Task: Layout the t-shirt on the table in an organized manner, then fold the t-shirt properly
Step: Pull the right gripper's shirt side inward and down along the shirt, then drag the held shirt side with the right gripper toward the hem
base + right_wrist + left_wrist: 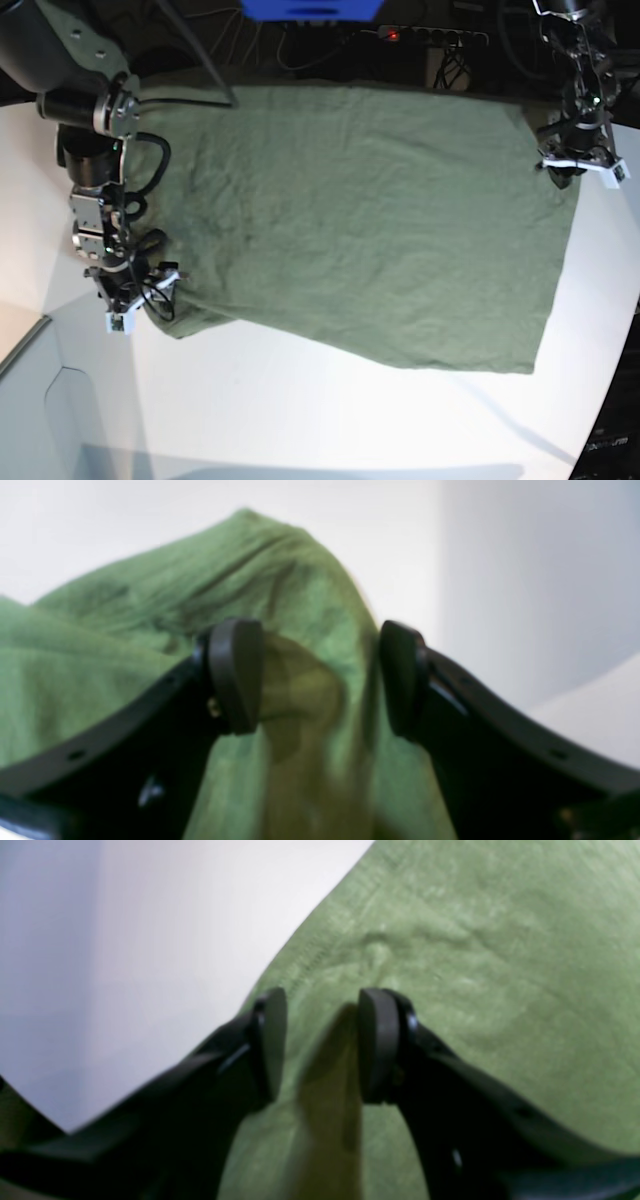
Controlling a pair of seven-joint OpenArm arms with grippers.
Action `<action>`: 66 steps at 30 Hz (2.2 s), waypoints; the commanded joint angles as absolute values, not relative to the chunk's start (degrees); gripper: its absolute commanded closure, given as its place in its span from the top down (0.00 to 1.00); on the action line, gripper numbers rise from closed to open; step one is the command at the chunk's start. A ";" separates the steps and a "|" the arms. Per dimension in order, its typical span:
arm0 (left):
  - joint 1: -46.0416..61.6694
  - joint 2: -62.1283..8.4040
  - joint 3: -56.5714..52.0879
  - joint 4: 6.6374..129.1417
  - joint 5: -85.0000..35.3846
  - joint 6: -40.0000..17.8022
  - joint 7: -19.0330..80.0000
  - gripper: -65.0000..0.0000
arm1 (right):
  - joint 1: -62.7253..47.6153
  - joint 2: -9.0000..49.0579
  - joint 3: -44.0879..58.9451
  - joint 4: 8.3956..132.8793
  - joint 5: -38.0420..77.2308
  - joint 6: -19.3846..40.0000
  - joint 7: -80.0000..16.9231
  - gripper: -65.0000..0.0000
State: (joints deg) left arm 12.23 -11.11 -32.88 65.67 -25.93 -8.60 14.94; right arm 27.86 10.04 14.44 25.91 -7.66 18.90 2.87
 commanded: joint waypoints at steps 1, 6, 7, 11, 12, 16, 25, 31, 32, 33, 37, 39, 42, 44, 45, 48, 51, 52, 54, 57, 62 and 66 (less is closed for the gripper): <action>12.53 -11.47 -32.92 65.71 -25.80 -8.40 16.48 0.37 | 28.97 10.51 14.37 25.89 -7.60 18.68 2.24 0.55; 12.53 -11.47 -32.92 65.54 -25.80 -8.40 16.48 0.37 | 28.79 10.51 14.29 25.98 -7.60 18.68 2.33 0.17; 12.53 -11.47 -32.92 65.54 -25.80 -8.40 16.48 0.37 | 28.79 10.51 14.29 26.24 -7.60 18.68 2.33 0.05; 12.53 -11.03 -32.66 65.54 -25.80 -8.40 16.57 0.37 | 26.95 10.24 14.29 32.31 -7.60 18.68 1.89 0.00; 12.53 -10.59 -32.84 65.63 -25.80 -8.40 16.57 0.37 | 25.36 10.24 14.29 35.56 -7.60 18.68 1.89 0.00; 12.44 -10.33 -32.75 65.63 -25.80 -8.40 16.57 0.37 | 16.22 8.48 14.29 53.05 -7.60 19.12 1.89 0.00; 11.74 -10.33 -32.57 65.54 -25.80 -8.40 16.57 0.37 | -6.20 6.29 2.77 83.65 -7.52 20.97 2.33 0.00; 11.56 -10.33 -32.57 65.54 -25.80 -8.40 16.57 0.37 | -17.10 6.46 -6.02 92.70 -7.52 25.98 2.42 0.00; 11.38 -10.33 -32.57 65.54 -25.80 -8.40 16.57 0.37 | -17.71 6.55 -6.73 92.62 -7.60 25.98 2.42 0.00; 10.77 -10.33 -32.57 65.54 -25.80 -8.40 16.57 0.37 | -17.89 7.08 -7.43 92.44 -7.60 26.24 1.98 0.00; 10.15 -10.33 -32.48 65.45 -25.80 -8.40 16.57 0.37 | -18.15 11.38 -12.44 89.89 -7.69 26.33 1.80 0.01; 10.07 -10.33 -32.48 65.45 -25.80 -8.40 16.57 0.37 | -18.24 13.23 -15.08 89.80 -7.69 26.33 1.10 0.11; 10.07 -10.33 -32.48 65.45 -25.80 -8.40 16.57 0.37 | -18.86 15.16 -17.10 90.77 -7.69 26.33 -1.63 0.30; 10.07 -10.33 -32.48 65.45 -25.80 -8.40 16.57 0.37 | -19.30 15.34 -16.66 92.44 -7.60 26.33 -2.24 0.41; 10.07 -10.33 -32.48 65.45 -25.80 -8.40 16.57 0.37 | -19.38 15.34 -15.78 93.58 -7.43 26.33 -2.33 0.45; 10.07 -10.24 -32.48 65.45 -25.80 -8.40 16.57 0.37 | -18.95 13.58 -12.70 96.57 -7.34 26.33 -2.51 0.54; 10.07 -10.24 -32.48 65.45 -25.80 -8.40 16.57 0.37 | -16.22 9.36 -9.27 96.92 -7.52 26.33 -2.59 0.59; 10.07 -10.15 -32.48 65.45 -25.80 -8.40 16.57 0.37 | -14.73 7.69 -8.48 96.13 -7.52 26.33 -3.38 0.60; 10.07 -9.45 -32.48 65.45 -25.80 -8.40 16.57 0.37 | -10.68 4.79 -8.13 94.29 -7.52 26.33 -7.08 0.61; 10.24 -9.19 -32.48 65.63 -25.80 -8.40 16.57 0.37 | -3.65 1.80 -8.04 89.45 -7.52 26.33 -14.02 0.61; 10.42 -9.10 -32.48 65.45 -25.71 -8.40 16.57 0.37 | 5.41 -0.40 -8.04 78.64 -7.52 26.15 -20.00 0.60; 10.42 -9.10 -32.48 65.45 -25.71 -8.40 16.57 0.37 | 9.71 -0.48 -8.04 70.73 -7.60 25.98 -19.56 0.60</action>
